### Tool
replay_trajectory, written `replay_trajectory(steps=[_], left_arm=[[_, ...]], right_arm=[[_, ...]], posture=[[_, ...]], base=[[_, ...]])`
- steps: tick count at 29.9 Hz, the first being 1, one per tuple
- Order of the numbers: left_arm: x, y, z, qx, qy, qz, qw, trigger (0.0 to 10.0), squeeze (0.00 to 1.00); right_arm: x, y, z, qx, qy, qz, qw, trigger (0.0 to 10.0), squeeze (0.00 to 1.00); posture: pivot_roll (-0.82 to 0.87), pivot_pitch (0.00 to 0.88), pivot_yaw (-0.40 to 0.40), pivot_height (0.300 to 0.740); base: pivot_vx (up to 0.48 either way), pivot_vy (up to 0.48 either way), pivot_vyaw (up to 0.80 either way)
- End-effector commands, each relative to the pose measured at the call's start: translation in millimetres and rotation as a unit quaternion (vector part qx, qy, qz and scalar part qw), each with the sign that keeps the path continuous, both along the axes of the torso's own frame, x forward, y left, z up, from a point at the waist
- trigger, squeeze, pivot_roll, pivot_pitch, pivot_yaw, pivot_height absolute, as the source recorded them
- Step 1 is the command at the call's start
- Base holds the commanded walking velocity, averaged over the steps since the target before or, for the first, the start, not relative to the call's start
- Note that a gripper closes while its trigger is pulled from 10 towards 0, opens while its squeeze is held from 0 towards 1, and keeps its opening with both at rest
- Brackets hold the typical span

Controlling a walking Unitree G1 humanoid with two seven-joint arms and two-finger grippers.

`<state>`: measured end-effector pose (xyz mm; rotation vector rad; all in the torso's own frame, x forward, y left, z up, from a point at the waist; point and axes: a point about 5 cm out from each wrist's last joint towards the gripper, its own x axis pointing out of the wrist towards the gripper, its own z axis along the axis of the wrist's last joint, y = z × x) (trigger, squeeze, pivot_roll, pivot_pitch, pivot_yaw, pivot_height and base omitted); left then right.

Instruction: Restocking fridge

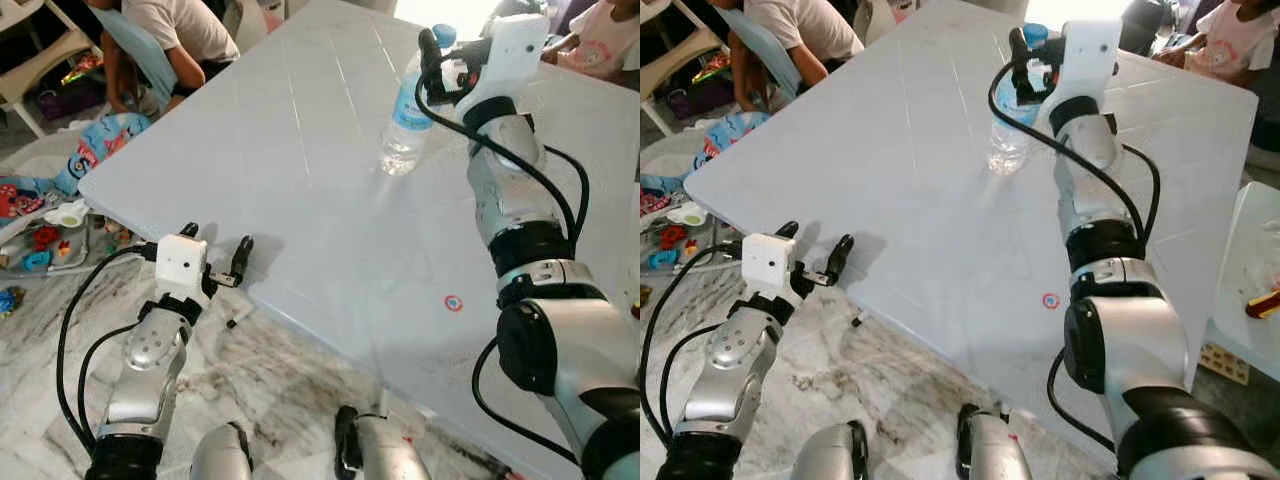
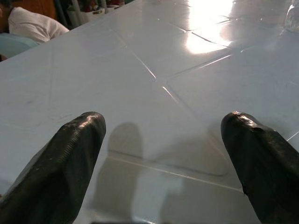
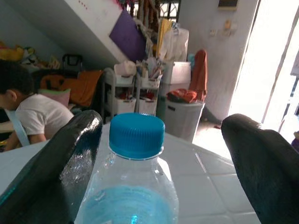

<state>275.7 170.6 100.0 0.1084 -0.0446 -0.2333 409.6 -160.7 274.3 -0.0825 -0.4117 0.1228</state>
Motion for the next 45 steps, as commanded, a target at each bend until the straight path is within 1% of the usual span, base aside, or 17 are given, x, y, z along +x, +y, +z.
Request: replay_trajectory(steps=[1, 5, 6, 7, 8, 9, 10, 16, 17, 29, 38, 45], left_arm=[[-2.3, 0.5, 0, 0.005, 0.003, -0.007, 1.0, 10.0, 0.0], [-3.0, 1.8, 0, 0.009, 0.005, -0.01, 1.0, 10.0, 0.0], [-3.3, 2.5, 0, 0.01, 0.007, -0.01, 1.0, 10.0, 0.0], [-3.4, 2.8, 0, 0.011, 0.008, -0.01, 1.0, 10.0, 0.0], [-3.8, 3.0, 0, 0.011, 0.009, -0.009, 1.0, 10.0, 0.0], [-4.8, 2.4, 0, 0.01, 0.011, -0.009, 1.0, 10.0, 0.0], [-5.3, 2.1, -1, 0.01, 0.012, -0.009, 1.0, 10.0, 0.0], [-6.0, 1.1, -2, 0.009, 0.014, -0.007, 1.0, 10.0, 0.0], [-6.0, 1.6, -2, 0.009, 0.015, -0.005, 1.0, 10.0, 0.0], [-5.2, 0.1, -3, 0.007, 0.016, 0.0, 1.0, 10.0, 0.0], [-4.3, -1.0, -3, 0.006, 0.015, 0.003, 1.0, 10.0, 0.0], [-3.2, -1.3, -3, 0.006, 0.014, 0.005, 1.0, 10.0, 0.0]], right_arm=[[1.5, -3.1, 7, 0.01, -0.001, -0.006, 1.0, 10.0, 0.0], [4.9, -2.5, 11, 0.018, 0.011, -0.002, 1.0, 10.0, 0.0], [7.5, -1.0, 12, 0.02, 0.026, 0.006, 0.999, 8.1, 0.0], [9.1, 0.3, 14, 0.022, 0.036, 0.012, 0.999, 7.4, 0.0], [10.5, 2.0, 15, 0.02, 0.046, 0.019, 0.999, 4.5, 0.0], [12.1, 5.2, 17, 0.013, 0.059, 0.031, 0.998, 1.3, 0.0], [12.5, 6.4, 18, 0.008, 0.06, 0.035, 0.998, 0.0, 0.0], [13.5, 10.9, 23, -0.01, 0.062, 0.049, 0.997, 0.0, 0.0], [14.2, 12.2, 24, -0.014, 0.07, 0.055, 0.996, 0.0, 0.0], [14.6, 13.2, 28, -0.028, 0.073, 0.069, 0.995, 0.0, 0.0], [13.1, 16.7, 34, -0.06, 0.05, 0.073, 0.994, 0.0, 0.0], [12.0, 20.7, 37, -0.063, 0.039, 0.083, 0.994, 0.0, 0.0]], posture=[[0.06, 0.199, -0.009, 0.74], [0.06, 0.208, -0.007, 0.74], [0.06, 0.215, -0.008, 0.74], [0.06, 0.215, -0.008, 0.74], [0.06, 0.218, -0.011, 0.74], [0.05, 0.221, -0.014, 0.74], [0.05, 0.221, -0.014, 0.74], [0.05, 0.221, -0.021, 0.74], [0.05, 0.22, -0.024, 0.74], [0.04, 0.217, -0.035, 0.74], [0.04, 0.211, -0.038, 0.74], [0.04, 0.205, -0.043, 0.74]], base=[[0.0, 0.0, 0.0], [0.0, 0.0, 0.0], [0.0, 0.0, 0.0], [0.0, 0.0, 0.0], [0.0, 0.0, 0.0], [0.0, 0.0, 0.0], [0.0, 0.0, 0.0], [0.0, 0.0, 0.0], [0.0, 0.0, 0.0], [0.0, 0.0, 0.0], [0.0, 0.0, 0.0], [0.0, 0.0, 0.0]])
